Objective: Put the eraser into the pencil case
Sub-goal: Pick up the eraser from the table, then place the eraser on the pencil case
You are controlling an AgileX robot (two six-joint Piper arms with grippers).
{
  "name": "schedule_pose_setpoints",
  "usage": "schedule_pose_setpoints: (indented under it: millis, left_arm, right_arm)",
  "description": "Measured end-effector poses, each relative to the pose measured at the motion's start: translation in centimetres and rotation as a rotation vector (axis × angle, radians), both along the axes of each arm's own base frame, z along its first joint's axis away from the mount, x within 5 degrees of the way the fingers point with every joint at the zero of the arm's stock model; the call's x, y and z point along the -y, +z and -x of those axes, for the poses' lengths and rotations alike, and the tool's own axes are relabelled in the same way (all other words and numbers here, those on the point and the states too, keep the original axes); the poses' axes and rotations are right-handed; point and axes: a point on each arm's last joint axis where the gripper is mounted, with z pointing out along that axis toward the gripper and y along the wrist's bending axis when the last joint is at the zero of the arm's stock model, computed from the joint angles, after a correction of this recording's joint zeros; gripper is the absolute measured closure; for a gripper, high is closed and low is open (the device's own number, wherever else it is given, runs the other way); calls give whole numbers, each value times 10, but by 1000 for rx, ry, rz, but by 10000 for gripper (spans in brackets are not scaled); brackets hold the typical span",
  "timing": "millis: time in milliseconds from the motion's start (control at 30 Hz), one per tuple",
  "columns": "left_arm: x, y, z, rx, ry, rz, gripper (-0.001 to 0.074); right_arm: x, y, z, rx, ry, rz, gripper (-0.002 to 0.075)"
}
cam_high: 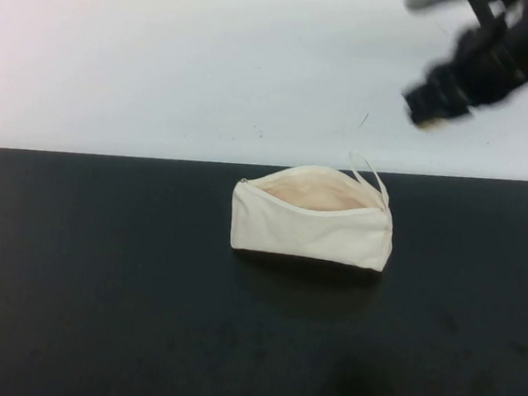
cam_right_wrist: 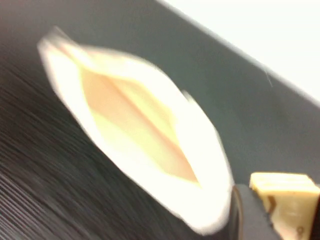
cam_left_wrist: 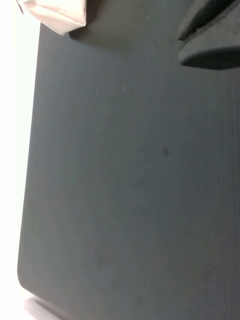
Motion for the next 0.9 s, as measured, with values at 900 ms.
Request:
schedule_pose_setpoints:
  millis: [900]
  left_arm:
    - [0,0,0,0,1,4,736]
  right_arm:
    - [-56,-11,-21,38,154,-77,396]
